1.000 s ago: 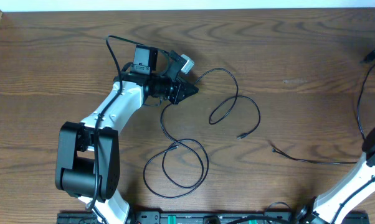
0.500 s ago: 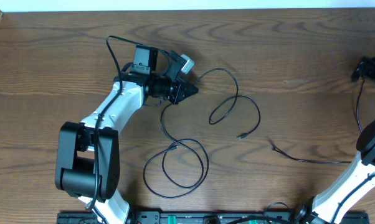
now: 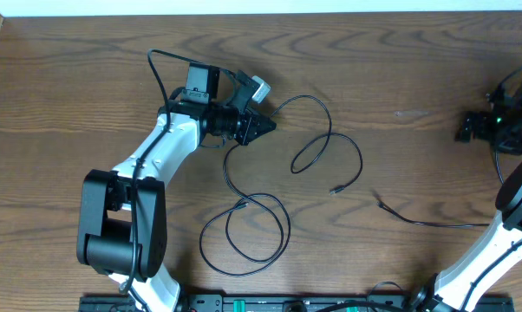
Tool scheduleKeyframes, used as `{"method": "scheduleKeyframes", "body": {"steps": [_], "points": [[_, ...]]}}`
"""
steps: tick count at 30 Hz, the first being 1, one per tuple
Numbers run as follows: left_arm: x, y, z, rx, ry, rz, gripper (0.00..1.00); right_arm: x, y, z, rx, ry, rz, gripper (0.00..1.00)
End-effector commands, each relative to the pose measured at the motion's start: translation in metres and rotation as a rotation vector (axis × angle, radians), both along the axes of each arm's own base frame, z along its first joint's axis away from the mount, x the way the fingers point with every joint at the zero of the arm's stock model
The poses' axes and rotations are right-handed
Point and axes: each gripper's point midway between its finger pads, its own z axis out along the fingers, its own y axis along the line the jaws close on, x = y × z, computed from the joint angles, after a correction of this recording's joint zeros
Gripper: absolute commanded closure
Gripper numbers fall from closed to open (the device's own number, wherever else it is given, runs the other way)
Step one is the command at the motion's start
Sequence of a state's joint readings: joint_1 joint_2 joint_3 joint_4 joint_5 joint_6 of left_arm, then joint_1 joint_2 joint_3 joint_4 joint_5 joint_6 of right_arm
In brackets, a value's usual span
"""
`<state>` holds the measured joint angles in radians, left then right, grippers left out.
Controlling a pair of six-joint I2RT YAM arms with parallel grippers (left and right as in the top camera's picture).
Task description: Untangle cables
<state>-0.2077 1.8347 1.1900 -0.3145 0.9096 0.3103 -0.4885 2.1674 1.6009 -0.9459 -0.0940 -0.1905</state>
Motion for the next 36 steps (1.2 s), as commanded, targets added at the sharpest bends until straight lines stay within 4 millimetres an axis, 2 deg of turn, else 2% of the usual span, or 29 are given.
{"method": "scheduleKeyframes", "body": {"steps": [1,2,3,4,9,12,14,16,17,18,22,25,28,30,33,36], "points": [[0.002,0.000,0.010,-0.001,-0.026,0.002,0.93,-0.001,0.004,-0.003,0.006,-0.015,-0.019,0.36],[0.002,0.000,0.010,-0.001,-0.025,0.003,0.92,-0.001,0.004,-0.004,0.005,-0.018,-0.034,0.54],[0.002,0.000,0.010,-0.001,-0.025,0.003,0.92,0.002,0.002,-0.003,0.002,-0.028,-0.062,0.85],[0.002,0.000,0.010,-0.001,-0.025,0.003,0.93,0.004,0.001,-0.002,0.000,-0.035,-0.085,0.99],[0.002,0.000,0.010,-0.001,-0.025,0.003,0.93,0.024,-0.009,0.013,-0.013,-0.097,-0.201,0.99],[0.002,0.000,0.010,-0.001,-0.025,0.003,0.93,0.043,-0.019,0.039,-0.036,-0.156,-0.206,0.99],[0.002,0.000,0.010,-0.001,-0.024,0.003,0.93,0.060,-0.029,0.064,-0.065,-0.222,-0.205,0.99],[0.001,0.000,0.010,0.000,-0.021,0.003,0.92,0.081,-0.048,0.100,-0.123,-0.317,-0.213,0.99],[0.000,0.000,0.009,0.001,-0.013,0.003,0.93,0.099,-0.070,0.143,-0.201,-0.421,-0.232,0.99],[0.000,0.000,0.008,0.002,-0.010,0.003,0.92,0.107,-0.084,0.170,-0.251,-0.482,-0.247,0.99],[-0.001,0.000,0.008,0.003,-0.007,0.003,0.92,0.117,-0.134,0.267,-0.444,-0.697,-0.325,0.99],[-0.001,0.000,0.008,0.003,-0.007,0.003,0.93,0.104,-0.170,0.321,-0.571,-0.800,-0.405,0.99],[-0.001,0.000,0.008,0.003,-0.006,0.003,0.92,0.080,-0.204,0.348,-0.654,-0.838,-0.483,0.99],[-0.001,0.000,0.008,0.003,-0.007,0.003,0.93,0.059,-0.226,0.355,-0.658,-0.855,-0.574,0.99],[-0.001,0.000,0.008,0.003,-0.007,0.003,0.92,0.026,-0.259,0.352,-0.619,-0.866,-0.715,0.99],[-0.001,0.000,0.008,0.003,-0.007,0.002,0.93,0.002,-0.279,0.346,-0.570,-0.868,-0.752,0.99]]}}
